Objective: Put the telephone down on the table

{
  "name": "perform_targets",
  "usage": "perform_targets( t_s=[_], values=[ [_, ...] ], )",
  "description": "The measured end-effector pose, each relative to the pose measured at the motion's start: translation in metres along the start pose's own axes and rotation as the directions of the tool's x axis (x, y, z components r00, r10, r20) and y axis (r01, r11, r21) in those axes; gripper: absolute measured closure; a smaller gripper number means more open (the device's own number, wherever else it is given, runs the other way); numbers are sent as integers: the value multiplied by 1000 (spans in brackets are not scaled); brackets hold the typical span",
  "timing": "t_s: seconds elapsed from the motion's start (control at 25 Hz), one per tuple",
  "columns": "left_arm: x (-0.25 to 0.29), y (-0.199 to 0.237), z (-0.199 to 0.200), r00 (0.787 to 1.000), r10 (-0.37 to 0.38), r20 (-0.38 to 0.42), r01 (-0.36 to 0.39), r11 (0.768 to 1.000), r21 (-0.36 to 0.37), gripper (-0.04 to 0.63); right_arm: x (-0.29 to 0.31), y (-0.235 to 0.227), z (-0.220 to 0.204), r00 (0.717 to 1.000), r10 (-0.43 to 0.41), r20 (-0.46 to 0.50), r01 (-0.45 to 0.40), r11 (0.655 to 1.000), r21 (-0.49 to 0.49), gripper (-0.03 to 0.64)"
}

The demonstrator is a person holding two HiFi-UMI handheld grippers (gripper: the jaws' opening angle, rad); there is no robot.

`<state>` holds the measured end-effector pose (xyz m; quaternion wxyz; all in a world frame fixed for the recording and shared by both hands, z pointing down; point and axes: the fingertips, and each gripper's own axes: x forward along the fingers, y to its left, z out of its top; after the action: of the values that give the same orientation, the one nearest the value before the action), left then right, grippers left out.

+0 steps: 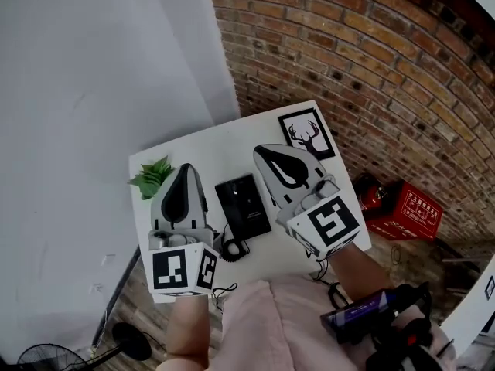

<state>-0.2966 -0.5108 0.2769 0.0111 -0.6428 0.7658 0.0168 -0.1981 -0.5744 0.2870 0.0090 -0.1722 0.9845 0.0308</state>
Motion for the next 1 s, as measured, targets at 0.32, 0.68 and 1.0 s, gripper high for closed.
perform_targets(
  t_s=[0.32, 0.68, 1.0],
  values=[
    [-5, -8, 12, 1000, -16, 21, 16, 1000, 24, 592, -6, 10, 9, 1000, -14, 24, 14, 1000, -21, 614],
    [-5, -14, 9, 999, -34, 11, 33, 999, 41, 591, -8, 13, 11, 1000, -19, 23, 19, 1000, -17, 614],
    [-3, -16, 4, 999, -49, -1, 49, 997, 54, 591, -6, 10, 10, 999, -26, 21, 26, 999, -21, 612]
  ],
)
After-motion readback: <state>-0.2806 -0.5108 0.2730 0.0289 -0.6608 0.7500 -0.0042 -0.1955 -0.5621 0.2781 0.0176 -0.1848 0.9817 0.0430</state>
